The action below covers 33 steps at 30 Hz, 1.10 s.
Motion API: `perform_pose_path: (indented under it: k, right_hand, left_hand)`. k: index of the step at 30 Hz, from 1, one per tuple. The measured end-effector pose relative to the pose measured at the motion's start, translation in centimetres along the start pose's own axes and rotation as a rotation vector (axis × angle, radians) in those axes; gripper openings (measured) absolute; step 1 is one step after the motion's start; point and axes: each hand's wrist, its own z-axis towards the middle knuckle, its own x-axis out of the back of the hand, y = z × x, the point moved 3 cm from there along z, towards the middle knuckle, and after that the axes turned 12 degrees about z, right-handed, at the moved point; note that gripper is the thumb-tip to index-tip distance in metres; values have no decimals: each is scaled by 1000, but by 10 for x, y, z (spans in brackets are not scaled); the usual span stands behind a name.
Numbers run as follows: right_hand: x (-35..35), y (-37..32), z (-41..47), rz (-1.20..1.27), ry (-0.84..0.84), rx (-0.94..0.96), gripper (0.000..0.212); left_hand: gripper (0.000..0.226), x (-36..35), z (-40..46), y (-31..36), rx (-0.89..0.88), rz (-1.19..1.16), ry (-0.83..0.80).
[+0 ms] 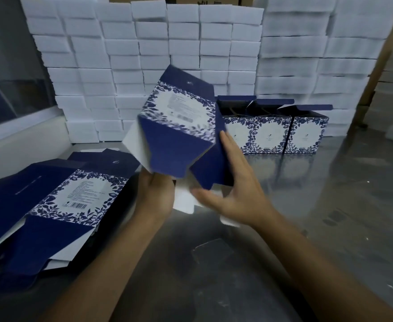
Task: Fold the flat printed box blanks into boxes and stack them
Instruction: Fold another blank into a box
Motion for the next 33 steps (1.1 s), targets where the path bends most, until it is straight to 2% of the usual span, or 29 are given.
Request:
perform_pose_path:
  k: [1, 5, 8, 11, 14, 17, 20, 24, 26, 29, 31, 33]
  right_hand:
    - [1, 2, 1, 74, 34, -1, 97]
    - [8, 10, 2, 202, 276, -8, 35]
    - [13, 15, 4, 259, 414, -78, 33]
    - [18, 10, 6, 334, 482, -65, 10]
    - [26, 7, 7, 416, 572, -23, 33]
    - [29, 4, 8, 261, 536, 67, 29]
    - [24, 9, 7, 20, 370, 161, 31]
    - [12, 14, 7, -48, 84, 78, 60]
    - [9, 17, 5, -103, -25, 7, 72]
    - [9, 20, 4, -139, -125, -52, 81]
    - [8, 21, 2, -66, -188, -93, 87]
    - [3, 20, 0, 64, -217, -190, 84]
  left_hand:
    - [22, 0, 1, -3, -30, 69, 38]
    - [43, 7, 5, -14, -41, 31, 166]
    - [43, 9, 5, -13, -24, 84, 205]
    - [51, 11, 4, -15, -26, 55, 215]
    - [68, 13, 5, -16, -44, 0, 231]
    - [72, 15, 5, -15, -97, 19, 278]
    - [74, 18, 0, -10, -222, 134, 371]
    - [40, 19, -5, -3, -363, 238, 483]
    - [39, 19, -2, -6, -317, 244, 498]
    - [54, 24, 5, -17, -126, 142, 489]
    - [59, 27, 8, -22, -48, 68, 497]
    - [59, 27, 9, -22, -28, 59, 499]
